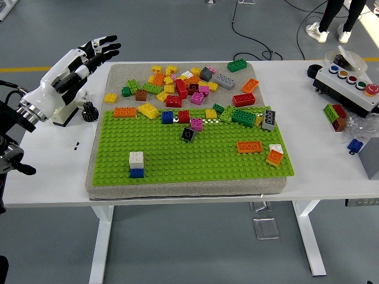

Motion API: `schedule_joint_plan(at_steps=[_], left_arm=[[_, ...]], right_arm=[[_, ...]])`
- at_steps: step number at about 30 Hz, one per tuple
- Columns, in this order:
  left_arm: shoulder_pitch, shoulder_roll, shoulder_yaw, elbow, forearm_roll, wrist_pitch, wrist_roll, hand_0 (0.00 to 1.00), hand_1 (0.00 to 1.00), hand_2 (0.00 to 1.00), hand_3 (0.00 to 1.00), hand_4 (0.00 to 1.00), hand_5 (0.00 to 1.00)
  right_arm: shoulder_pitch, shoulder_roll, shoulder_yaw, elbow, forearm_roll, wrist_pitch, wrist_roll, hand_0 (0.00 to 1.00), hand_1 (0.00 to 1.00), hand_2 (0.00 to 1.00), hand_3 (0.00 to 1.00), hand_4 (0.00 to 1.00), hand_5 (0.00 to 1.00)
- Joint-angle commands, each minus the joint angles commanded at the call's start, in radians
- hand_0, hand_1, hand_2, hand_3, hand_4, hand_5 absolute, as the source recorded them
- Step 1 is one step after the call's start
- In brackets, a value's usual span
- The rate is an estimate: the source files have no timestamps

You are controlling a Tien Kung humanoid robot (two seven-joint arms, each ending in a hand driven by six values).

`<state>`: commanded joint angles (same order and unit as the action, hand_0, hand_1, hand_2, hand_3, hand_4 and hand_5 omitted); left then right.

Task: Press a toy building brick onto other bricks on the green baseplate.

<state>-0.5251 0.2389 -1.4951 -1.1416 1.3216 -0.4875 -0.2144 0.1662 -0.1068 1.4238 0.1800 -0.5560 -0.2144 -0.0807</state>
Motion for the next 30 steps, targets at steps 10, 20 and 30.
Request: schedule_joint_plan(at_steps=[10, 20, 30], left_arm=[[0.000, 0.014, 0.008, 0.022, 0.002, -0.009, -0.016, 0.998, 0.934, 0.920, 0.932, 0.998, 0.814], [-0.006, 0.020, 0.013, 0.054, 0.011, -0.009, -0.025, 0.998, 0.925, 0.894, 0.909, 0.998, 0.790], [-0.017, 0.023, 0.031, 0.091, 0.011, -0.017, -0.032, 0.981, 0.906, 0.877, 0.897, 0.998, 0.687]], right_arm=[[-0.004, 0.005, 0.012, 0.000, 0.021, -0.020, 0.029, 0.739, 0.668, 0.716, 0.601, 0.913, 0.493], [-0.013, 0.005, 0.014, 0.000, 0.031, -0.021, 0.037, 0.739, 0.668, 0.716, 0.602, 0.913, 0.493], [-0.015, 0.009, 0.006, 0.000, 0.039, -0.026, 0.052, 0.739, 0.669, 0.716, 0.602, 0.913, 0.493]])
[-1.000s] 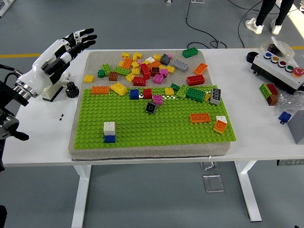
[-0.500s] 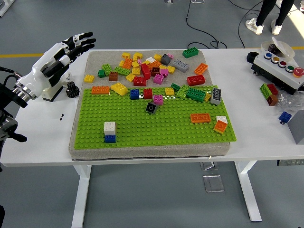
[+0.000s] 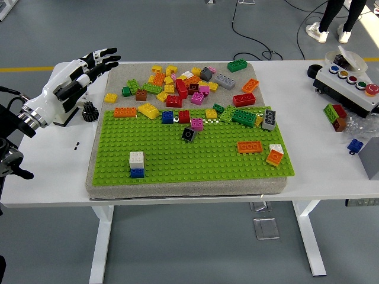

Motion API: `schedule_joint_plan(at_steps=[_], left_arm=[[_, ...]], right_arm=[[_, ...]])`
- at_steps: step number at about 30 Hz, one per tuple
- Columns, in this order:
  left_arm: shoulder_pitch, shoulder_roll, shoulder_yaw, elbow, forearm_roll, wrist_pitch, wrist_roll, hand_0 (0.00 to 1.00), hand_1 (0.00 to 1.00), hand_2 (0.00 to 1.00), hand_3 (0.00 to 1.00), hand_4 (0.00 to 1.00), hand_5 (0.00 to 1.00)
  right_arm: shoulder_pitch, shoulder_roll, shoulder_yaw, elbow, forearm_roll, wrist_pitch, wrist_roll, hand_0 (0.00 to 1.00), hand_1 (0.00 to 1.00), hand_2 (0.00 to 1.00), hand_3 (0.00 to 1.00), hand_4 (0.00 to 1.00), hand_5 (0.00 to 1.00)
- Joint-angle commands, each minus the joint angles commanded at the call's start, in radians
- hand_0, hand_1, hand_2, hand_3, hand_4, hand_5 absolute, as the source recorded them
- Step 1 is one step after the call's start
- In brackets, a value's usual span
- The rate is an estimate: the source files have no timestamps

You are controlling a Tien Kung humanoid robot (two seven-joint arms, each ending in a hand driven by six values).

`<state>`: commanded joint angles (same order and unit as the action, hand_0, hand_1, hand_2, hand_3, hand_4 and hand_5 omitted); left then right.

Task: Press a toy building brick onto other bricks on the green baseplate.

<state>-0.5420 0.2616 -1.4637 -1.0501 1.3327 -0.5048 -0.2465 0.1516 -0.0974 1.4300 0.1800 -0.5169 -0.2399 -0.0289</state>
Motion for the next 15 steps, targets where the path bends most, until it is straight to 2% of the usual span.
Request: schedule_joint_plan(at_steps=[7, 8, 13, 14, 15], left_arm=[[-0.010, 0.004, 0.000, 0.020, -0.023, 0.006, -0.003, 0.961, 0.886, 0.866, 0.880, 0.998, 0.660], [-0.011, 0.004, 0.000, 0.022, -0.028, 0.008, -0.003, 0.924, 0.840, 0.810, 0.846, 0.998, 0.561], [-0.014, 0.008, -0.004, 0.031, -0.048, 0.019, -0.005, 0.924, 0.840, 0.810, 0.846, 0.998, 0.561], [-0.014, 0.009, -0.003, 0.033, -0.050, 0.021, -0.005, 0.880, 0.802, 0.775, 0.800, 0.977, 0.466], [-0.014, 0.010, -0.003, 0.035, -0.051, 0.022, -0.006, 0.880, 0.802, 0.775, 0.800, 0.977, 0.466]], right_arm=[[-0.005, 0.001, -0.003, 0.000, 0.006, 0.002, 0.003, 0.739, 0.668, 0.717, 0.602, 0.913, 0.493], [-0.005, 0.002, -0.003, 0.000, 0.006, 0.002, 0.003, 0.739, 0.668, 0.717, 0.601, 0.913, 0.493], [-0.005, 0.004, -0.004, 0.000, 0.003, -0.001, 0.004, 0.739, 0.668, 0.717, 0.601, 0.913, 0.493], [-0.005, 0.004, -0.005, 0.000, 0.003, -0.002, 0.005, 0.739, 0.668, 0.717, 0.602, 0.914, 0.493], [-0.005, 0.004, -0.007, 0.000, 0.003, -0.003, 0.005, 0.739, 0.668, 0.717, 0.602, 0.914, 0.493]])
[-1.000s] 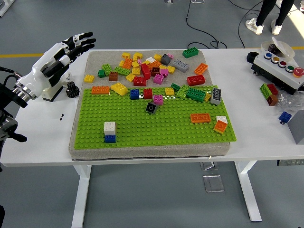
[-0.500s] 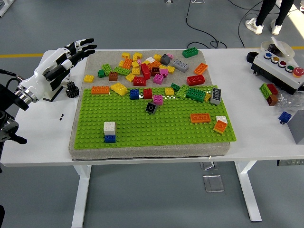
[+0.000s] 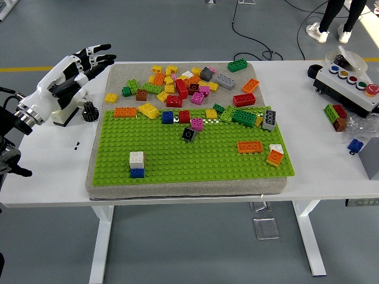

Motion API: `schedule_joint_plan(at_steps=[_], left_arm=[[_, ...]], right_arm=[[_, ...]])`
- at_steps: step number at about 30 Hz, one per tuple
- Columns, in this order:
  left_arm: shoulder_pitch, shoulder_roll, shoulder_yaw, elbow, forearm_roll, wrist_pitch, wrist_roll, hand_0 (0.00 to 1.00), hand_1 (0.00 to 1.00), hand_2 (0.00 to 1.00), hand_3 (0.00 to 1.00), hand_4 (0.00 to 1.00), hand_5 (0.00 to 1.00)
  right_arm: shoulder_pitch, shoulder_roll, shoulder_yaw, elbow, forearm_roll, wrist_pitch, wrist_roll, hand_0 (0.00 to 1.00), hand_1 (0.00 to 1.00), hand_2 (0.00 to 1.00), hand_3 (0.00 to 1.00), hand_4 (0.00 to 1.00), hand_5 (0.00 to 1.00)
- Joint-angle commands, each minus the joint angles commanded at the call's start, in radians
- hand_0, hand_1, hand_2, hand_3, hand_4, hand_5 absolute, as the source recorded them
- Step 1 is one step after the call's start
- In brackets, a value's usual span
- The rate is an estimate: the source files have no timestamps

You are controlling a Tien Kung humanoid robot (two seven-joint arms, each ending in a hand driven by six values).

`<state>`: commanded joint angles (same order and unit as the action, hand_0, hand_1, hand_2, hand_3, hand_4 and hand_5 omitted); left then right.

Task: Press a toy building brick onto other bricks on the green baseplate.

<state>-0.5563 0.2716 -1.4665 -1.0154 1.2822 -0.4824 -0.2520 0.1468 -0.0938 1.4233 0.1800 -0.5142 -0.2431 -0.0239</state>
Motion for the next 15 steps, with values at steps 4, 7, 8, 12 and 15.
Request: schedule_joint_plan(at_steps=[4, 7, 8, 12, 15], left_arm=[[0.000, 0.002, 0.004, 0.004, 0.000, 0.001, -0.002, 0.880, 0.802, 0.775, 0.800, 0.977, 0.466], [0.000, 0.002, 0.005, 0.007, 0.001, 0.002, -0.003, 0.858, 0.786, 0.755, 0.788, 0.945, 0.413], [0.000, 0.003, 0.006, 0.008, 0.001, 0.003, -0.003, 0.858, 0.786, 0.755, 0.788, 0.945, 0.413], [-0.001, 0.003, 0.009, 0.011, -0.002, 0.006, -0.003, 0.833, 0.764, 0.739, 0.710, 0.827, 0.313], [-0.001, 0.004, 0.011, 0.011, -0.003, 0.012, -0.003, 0.833, 0.764, 0.739, 0.710, 0.827, 0.313]], right_arm=[[0.001, 0.000, -0.005, 0.000, 0.000, -0.002, 0.001, 0.739, 0.668, 0.717, 0.602, 0.914, 0.493], [0.000, 0.002, -0.010, 0.000, 0.001, -0.002, 0.003, 0.740, 0.668, 0.717, 0.602, 0.914, 0.493], [0.001, 0.002, -0.013, 0.000, 0.002, -0.002, 0.003, 0.740, 0.668, 0.717, 0.602, 0.914, 0.493], [0.001, 0.003, -0.017, 0.000, 0.003, -0.001, 0.004, 0.740, 0.667, 0.717, 0.602, 0.914, 0.494], [0.000, 0.003, -0.021, 0.000, 0.003, 0.002, 0.004, 0.740, 0.667, 0.717, 0.602, 0.914, 0.494]])
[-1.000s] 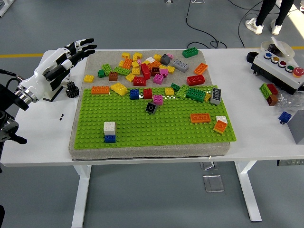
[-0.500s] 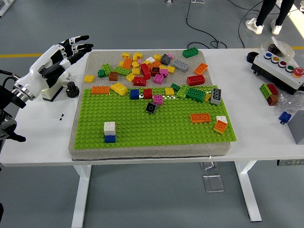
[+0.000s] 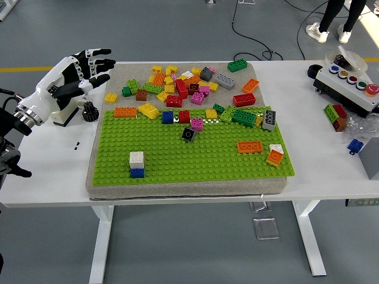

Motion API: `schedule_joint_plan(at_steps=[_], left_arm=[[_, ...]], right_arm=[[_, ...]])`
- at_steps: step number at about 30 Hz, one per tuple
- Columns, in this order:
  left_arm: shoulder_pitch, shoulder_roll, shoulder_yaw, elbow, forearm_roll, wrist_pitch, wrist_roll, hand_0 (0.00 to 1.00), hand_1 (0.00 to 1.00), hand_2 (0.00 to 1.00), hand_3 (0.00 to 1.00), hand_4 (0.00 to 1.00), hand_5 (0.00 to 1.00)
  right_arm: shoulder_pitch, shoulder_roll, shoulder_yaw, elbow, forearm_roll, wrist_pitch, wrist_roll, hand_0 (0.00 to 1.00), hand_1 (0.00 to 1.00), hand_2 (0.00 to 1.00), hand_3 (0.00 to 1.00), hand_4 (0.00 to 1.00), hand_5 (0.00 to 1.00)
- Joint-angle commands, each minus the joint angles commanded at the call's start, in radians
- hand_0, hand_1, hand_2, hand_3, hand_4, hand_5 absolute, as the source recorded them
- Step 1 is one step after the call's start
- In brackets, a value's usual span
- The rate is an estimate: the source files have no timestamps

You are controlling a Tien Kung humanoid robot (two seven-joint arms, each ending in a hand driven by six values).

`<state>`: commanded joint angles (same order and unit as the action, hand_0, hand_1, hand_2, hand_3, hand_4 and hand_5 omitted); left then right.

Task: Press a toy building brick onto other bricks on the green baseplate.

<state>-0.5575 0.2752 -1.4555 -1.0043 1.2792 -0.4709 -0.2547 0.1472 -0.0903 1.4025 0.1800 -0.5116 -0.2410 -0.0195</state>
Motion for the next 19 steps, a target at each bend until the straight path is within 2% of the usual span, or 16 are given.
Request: schedule_joint_plan(at_steps=[1, 2, 7, 8, 11, 13, 14, 19], left_arm=[[0.000, 0.000, 0.001, 0.000, -0.001, 0.002, 0.000, 0.833, 0.764, 0.739, 0.710, 0.827, 0.313], [0.000, 0.001, 0.000, 0.002, -0.005, 0.002, 0.002, 0.816, 0.755, 0.694, 0.705, 0.751, 0.280], [0.000, 0.004, -0.002, 0.009, -0.021, -0.017, 0.009, 0.816, 0.755, 0.694, 0.705, 0.751, 0.280], [0.000, 0.004, -0.003, 0.009, -0.019, -0.021, 0.009, 0.850, 0.795, 0.764, 0.836, 0.893, 0.359], [-0.001, 0.004, -0.005, 0.010, -0.009, -0.027, 0.008, 0.850, 0.795, 0.764, 0.836, 0.893, 0.359], [-0.003, 0.005, -0.008, 0.014, 0.006, -0.048, 0.009, 0.850, 0.795, 0.764, 0.836, 0.893, 0.359], [-0.004, 0.005, -0.008, 0.015, 0.011, -0.053, 0.009, 0.998, 0.916, 0.912, 0.933, 0.945, 0.378], [-0.006, 0.006, -0.015, 0.018, 0.033, -0.064, 0.005, 0.998, 0.916, 0.912, 0.933, 0.945, 0.378]], right_arm=[[0.000, 0.000, -0.001, 0.000, 0.000, 0.001, 0.000, 0.740, 0.667, 0.717, 0.602, 0.914, 0.494], [-0.001, 0.000, -0.003, 0.000, 0.000, 0.002, 0.000, 0.740, 0.667, 0.716, 0.602, 0.914, 0.494], [-0.004, 0.001, -0.005, 0.000, -0.001, 0.003, 0.000, 0.740, 0.667, 0.716, 0.602, 0.914, 0.494], [-0.004, 0.001, -0.005, 0.000, -0.001, 0.002, 0.000, 0.740, 0.666, 0.716, 0.602, 0.914, 0.495], [-0.005, 0.001, -0.005, 0.000, -0.001, 0.001, 0.000, 0.740, 0.666, 0.716, 0.602, 0.914, 0.495], [-0.003, 0.000, -0.002, 0.000, 0.000, -0.003, 0.000, 0.740, 0.666, 0.716, 0.602, 0.914, 0.495], [-0.002, 0.000, -0.001, 0.000, 0.000, -0.004, 0.000, 0.740, 0.667, 0.717, 0.602, 0.914, 0.495], [-0.004, 0.001, 0.004, 0.000, 0.003, -0.005, 0.001, 0.740, 0.667, 0.717, 0.602, 0.914, 0.495]])
